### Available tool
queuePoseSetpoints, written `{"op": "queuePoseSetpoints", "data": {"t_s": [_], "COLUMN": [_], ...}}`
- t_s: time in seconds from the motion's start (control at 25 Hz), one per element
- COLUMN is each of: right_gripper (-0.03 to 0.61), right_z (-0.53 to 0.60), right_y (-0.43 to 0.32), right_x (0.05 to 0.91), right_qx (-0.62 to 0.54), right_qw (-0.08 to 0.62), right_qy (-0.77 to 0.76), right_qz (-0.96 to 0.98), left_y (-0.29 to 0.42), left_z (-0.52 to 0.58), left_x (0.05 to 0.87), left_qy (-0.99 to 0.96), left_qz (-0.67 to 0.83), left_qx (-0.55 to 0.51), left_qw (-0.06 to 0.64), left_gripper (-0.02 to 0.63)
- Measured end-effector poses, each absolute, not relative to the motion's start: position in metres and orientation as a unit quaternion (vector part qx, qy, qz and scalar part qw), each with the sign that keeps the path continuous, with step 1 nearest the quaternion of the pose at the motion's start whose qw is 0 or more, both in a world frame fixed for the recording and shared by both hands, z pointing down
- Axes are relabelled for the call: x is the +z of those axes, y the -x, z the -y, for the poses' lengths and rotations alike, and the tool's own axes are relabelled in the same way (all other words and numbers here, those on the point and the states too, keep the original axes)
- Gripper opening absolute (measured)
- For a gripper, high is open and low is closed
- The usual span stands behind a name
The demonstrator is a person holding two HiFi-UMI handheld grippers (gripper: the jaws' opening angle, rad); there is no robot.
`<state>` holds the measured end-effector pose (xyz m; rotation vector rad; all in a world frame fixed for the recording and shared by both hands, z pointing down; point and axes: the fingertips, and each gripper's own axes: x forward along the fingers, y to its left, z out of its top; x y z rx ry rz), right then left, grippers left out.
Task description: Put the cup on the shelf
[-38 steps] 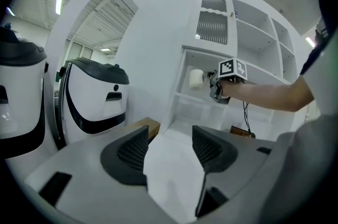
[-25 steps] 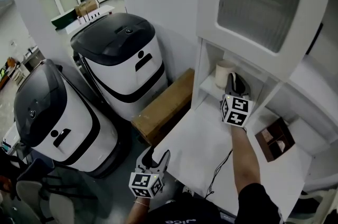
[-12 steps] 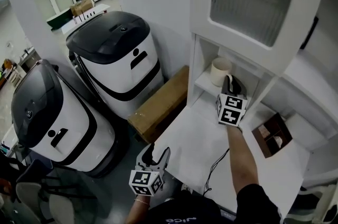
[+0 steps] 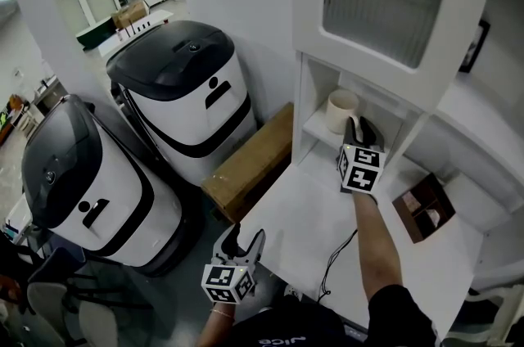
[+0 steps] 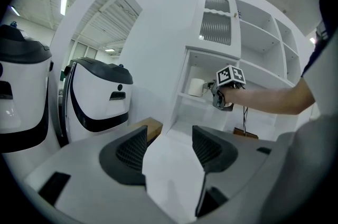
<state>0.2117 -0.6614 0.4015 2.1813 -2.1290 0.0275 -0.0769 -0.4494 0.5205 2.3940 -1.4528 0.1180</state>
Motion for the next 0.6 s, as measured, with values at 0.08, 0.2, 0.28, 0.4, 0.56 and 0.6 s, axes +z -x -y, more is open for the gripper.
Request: {"op": "queuePoseSetpoints", "data": {"t_s": [0.08, 0.2, 0.28, 0.4, 0.56, 0.6], "right_gripper": [0.111, 0.118, 0.115, 0.127, 0.141, 0.15], "right_z": [0.658, 0.656, 0.654, 0.651, 0.642, 0.64], "right_y": [-0.212, -0.215, -0.213, -0.212, -0.212, -0.211], "right_x": [0.403, 0.406, 0.408, 0.409, 0.407, 0.407], "right_qx": [0.014, 0.02, 0.017, 0.011, 0.009, 0.012], "right_qw": [0.048, 0.059, 0.066, 0.068, 0.057, 0.054], "right_qy": [-0.715, -0.724, -0.724, -0.726, -0.73, -0.729], "right_qz": [0.697, 0.687, 0.686, 0.684, 0.681, 0.682], "left_y": [0.077, 0.076, 0.076, 0.076, 0.081, 0.083], "left_z": [0.447, 0.443, 0.439, 0.435, 0.431, 0.43], "left_x": [0.522, 0.524, 0.525, 0.527, 0.526, 0.526], "left_qy": [-0.842, -0.843, -0.844, -0.844, -0.841, -0.841], "left_qz": [0.511, 0.508, 0.506, 0.505, 0.509, 0.51], "left_qx": [0.041, 0.042, 0.045, 0.047, 0.043, 0.043], "left_qw": [0.171, 0.174, 0.174, 0.175, 0.177, 0.177], "left_gripper": [0.252, 0.252, 0.252, 0.252, 0.252, 0.252]}}
